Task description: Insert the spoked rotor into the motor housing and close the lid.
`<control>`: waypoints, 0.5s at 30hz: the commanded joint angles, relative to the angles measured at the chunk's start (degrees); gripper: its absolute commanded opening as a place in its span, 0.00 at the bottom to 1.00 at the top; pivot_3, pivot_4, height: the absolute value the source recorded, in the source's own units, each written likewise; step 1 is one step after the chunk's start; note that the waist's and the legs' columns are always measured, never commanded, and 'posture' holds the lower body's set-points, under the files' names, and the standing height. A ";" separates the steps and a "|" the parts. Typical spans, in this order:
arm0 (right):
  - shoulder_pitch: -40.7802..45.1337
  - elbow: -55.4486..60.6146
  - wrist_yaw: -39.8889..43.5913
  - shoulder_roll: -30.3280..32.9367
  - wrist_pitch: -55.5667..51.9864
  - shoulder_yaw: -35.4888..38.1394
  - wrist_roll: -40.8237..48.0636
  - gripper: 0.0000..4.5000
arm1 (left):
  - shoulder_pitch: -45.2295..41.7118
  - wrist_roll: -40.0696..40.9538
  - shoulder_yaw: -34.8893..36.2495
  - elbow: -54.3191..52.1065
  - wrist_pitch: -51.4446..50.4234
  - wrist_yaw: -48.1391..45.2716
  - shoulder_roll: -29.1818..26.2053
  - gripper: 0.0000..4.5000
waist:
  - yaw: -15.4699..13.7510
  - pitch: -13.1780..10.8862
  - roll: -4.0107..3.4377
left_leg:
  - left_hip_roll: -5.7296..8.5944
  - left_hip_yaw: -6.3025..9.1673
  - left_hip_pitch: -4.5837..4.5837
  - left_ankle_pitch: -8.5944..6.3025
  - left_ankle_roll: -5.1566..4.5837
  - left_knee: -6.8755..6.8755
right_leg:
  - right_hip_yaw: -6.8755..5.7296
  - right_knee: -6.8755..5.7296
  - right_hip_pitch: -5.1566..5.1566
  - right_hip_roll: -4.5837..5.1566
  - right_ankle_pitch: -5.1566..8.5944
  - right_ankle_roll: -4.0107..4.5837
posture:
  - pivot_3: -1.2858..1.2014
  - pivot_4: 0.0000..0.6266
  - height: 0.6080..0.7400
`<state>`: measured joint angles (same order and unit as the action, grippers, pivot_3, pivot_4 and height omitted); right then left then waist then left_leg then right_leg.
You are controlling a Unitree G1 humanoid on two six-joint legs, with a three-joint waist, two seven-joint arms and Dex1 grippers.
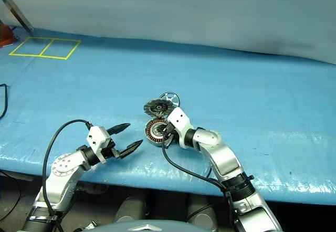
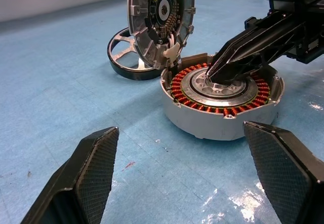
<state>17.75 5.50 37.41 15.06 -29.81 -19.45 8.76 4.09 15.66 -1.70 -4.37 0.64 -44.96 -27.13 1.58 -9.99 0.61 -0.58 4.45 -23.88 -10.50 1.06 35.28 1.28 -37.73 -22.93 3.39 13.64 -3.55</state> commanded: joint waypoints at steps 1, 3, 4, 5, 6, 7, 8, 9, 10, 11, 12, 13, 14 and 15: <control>1.24 -0.07 0.03 0.78 1.74 -2.03 -2.73 0.01 | 0.19 -0.57 0.55 -0.01 1.24 0.51 0.22 0.95 | 0.01 0.00 0.00 | 0.00 0.00 0.00 0.00 0.00 0.00 | 0.00 0.00 0.00 0.00 0.00 0.00 | 0.52 0.24 1.00; 1.33 0.26 0.45 1.25 1.93 -2.82 -3.55 0.01 | 0.32 -0.55 0.66 -0.07 1.25 0.59 0.17 0.95 | 0.01 0.00 0.00 | 0.00 -0.01 0.01 0.00 0.00 0.00 | 0.00 0.00 0.01 0.00 0.00 0.00 | 0.52 0.24 1.00; 1.40 0.51 0.58 1.58 1.94 -3.25 -4.11 0.01 | 0.40 -0.56 0.71 -0.09 1.28 0.67 0.16 0.95 | 0.02 0.00 0.00 | 0.00 0.00 0.01 0.00 0.00 0.00 | -0.01 0.00 0.01 0.00 0.00 0.00 | 0.52 0.24 1.00; 1.42 0.78 0.78 2.15 1.97 -4.11 -5.01 0.01 | 0.50 -0.56 0.76 -0.12 1.25 0.79 0.15 0.95 | 0.02 0.00 0.00 | 0.00 0.00 0.02 0.00 0.00 -0.01 | 0.00 0.00 0.01 0.00 0.00 0.00 | 0.52 0.24 1.00; 1.40 0.96 0.94 2.52 2.01 -4.69 -5.63 0.01 | 0.57 -0.56 0.78 -0.15 1.24 0.89 0.13 0.95 | 0.02 0.00 0.00 | 0.00 0.00 0.02 0.00 0.00 -0.01 | -0.01 0.00 0.01 0.00 0.00 0.01 | 0.52 0.24 1.00; 1.35 1.08 1.05 2.71 2.02 -5.06 -6.00 0.01 | 0.61 -0.56 0.78 -0.17 1.23 0.97 0.12 0.95 | 0.02 0.00 0.00 | 0.00 0.00 0.03 0.00 0.00 -0.01 | -0.01 0.00 0.01 0.00 0.01 0.01 | 0.52 0.24 1.00; 1.27 1.26 1.28 2.98 2.09 -5.66 -6.39 0.01 | 0.68 -0.52 0.83 -0.18 1.26 1.08 0.10 0.95 | 0.01 0.01 0.00 | 0.00 0.00 0.03 0.00 0.00 -0.01 | -0.01 0.00 0.02 0.00 0.01 0.01 | 0.52 0.24 1.00; 1.15 1.38 1.28 3.18 1.99 -6.15 -6.83 0.01 | 0.74 -0.51 0.84 -0.21 1.26 1.18 0.07 0.95 | 0.01 0.01 0.00 | 0.00 0.00 0.04 0.00 0.00 -0.01 | -0.01 0.00 0.02 0.00 0.01 0.01 | 0.52 0.24 1.00; 1.06 1.48 1.28 3.31 1.91 -6.48 -7.17 0.01 | 0.78 -0.49 0.84 -0.23 1.26 1.27 0.05 0.95 | 0.01 0.01 0.00 | 0.00 0.00 0.04 0.00 0.00 -0.01 | -0.01 0.00 0.02 0.00 0.01 0.01 | 0.52 0.24 1.00; 0.99 1.53 1.25 3.40 1.87 -6.67 -7.44 0.01 | 0.81 -0.47 0.83 -0.25 1.24 1.34 0.03 0.95 | 0.01 0.01 0.00 | 0.00 0.00 0.04 0.00 0.00 -0.01 | -0.01 0.00 0.02 0.00 0.01 0.01 | 0.52 0.24 1.00; 0.85 1.59 1.28 3.63 1.99 -6.78 -7.68 0.01 | 0.83 -0.47 0.82 -0.25 1.22 1.43 0.04 0.95 | 0.01 0.01 0.01 | 0.00 0.00 0.04 0.00 0.00 -0.01 | -0.01 0.00 0.02 0.00 0.01 0.01 | 0.52 0.24 1.00; 0.74 1.65 1.34 3.78 2.10 -6.83 -7.83 0.01 | 0.84 -0.48 0.81 -0.24 1.21 1.49 0.05 0.95 | 0.01 0.01 0.01 | 0.00 0.00 0.04 0.00 0.00 -0.01 | -0.01 0.00 0.02 0.00 0.01 0.01 | 0.52 0.24 1.00; 0.49 2.00 1.27 3.73 1.98 -6.35 -7.52 0.01 | 0.88 -0.45 0.88 -0.22 1.19 1.56 0.05 0.95 | -0.01 0.01 0.00 | 0.00 0.00 0.04 0.00 0.00 -0.02 | -0.01 0.00 0.02 0.00 0.01 0.01 | 0.52 0.24 1.00; 0.30 2.30 1.28 3.80 1.93 -6.02 -7.38 0.01 | 0.92 -0.44 0.91 -0.22 1.18 1.60 0.04 0.95 | -0.01 0.01 0.01 | 0.00 0.00 0.04 0.00 0.00 -0.02 | -0.01 0.00 0.02 0.00 0.01 0.01 | 0.52 0.24 1.00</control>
<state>19.22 7.40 37.71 18.29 -27.36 -24.49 1.56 5.03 15.64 -1.67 -4.37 0.69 -43.66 -27.14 1.56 -9.98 0.62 -0.58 4.46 -23.84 -10.50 1.06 35.27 1.27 -37.73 -22.91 3.39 13.66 -3.53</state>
